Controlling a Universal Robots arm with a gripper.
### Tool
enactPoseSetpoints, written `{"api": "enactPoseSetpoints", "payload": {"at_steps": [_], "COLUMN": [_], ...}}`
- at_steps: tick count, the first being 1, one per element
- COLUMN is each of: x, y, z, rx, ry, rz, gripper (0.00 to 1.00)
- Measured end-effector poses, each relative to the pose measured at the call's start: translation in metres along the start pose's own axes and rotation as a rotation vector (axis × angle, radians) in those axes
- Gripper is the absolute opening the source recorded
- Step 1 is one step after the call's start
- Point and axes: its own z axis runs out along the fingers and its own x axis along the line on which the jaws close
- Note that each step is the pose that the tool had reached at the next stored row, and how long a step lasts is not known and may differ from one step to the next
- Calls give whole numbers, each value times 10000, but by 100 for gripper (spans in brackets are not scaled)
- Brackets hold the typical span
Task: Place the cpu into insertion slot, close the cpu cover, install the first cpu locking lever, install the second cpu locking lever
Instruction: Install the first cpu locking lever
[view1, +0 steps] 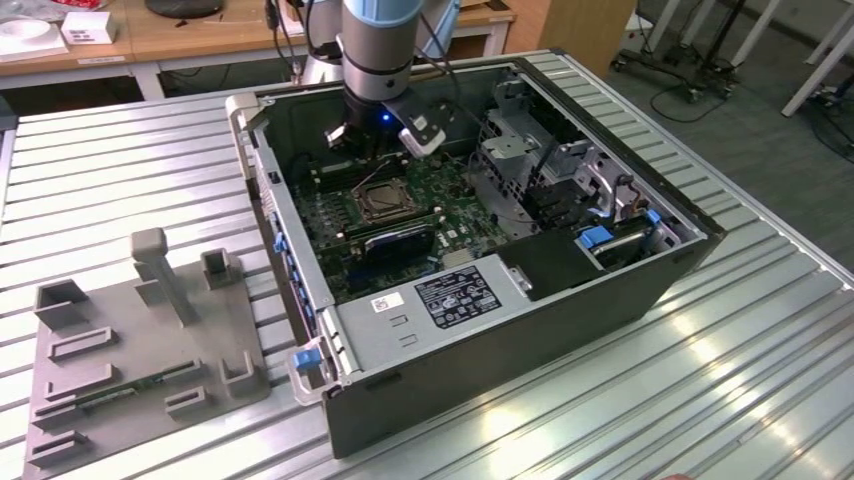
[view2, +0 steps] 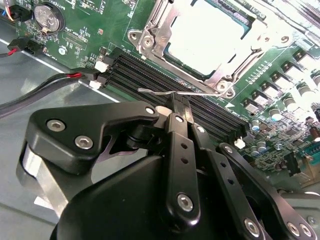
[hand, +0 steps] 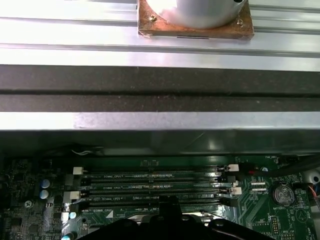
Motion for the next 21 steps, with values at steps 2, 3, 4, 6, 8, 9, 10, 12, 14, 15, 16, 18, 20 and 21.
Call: {"api": "enactPoseSetpoints", "payload": {"at_steps": [2,3,4,6,8,9,10,12,14,15,16,18,20,21], "x": [-1,-2,-4,-9,-17,-22,-27,-35,-42,-45,-48,-52,-58,-60], "y": [-3,-5,-6,-9,-11,-12,-13,-15,-17,-18,-20,-22,-25,-27], "z": [10,14,18,27,35,39,43,50,58,63,68,78,89,94], "rx": [2,1,2,3,3,2,2,2,2,2,2,3,2,2], "ry": [1,0,1,1,2,1,1,0,0,0,0,1,0,0], "rz": [0,0,0,0,0,1,0,0,0,0,1,1,1,1], "gripper": [11,11,11,11,11,11,11,11,11,11,11,11,11,11]}}
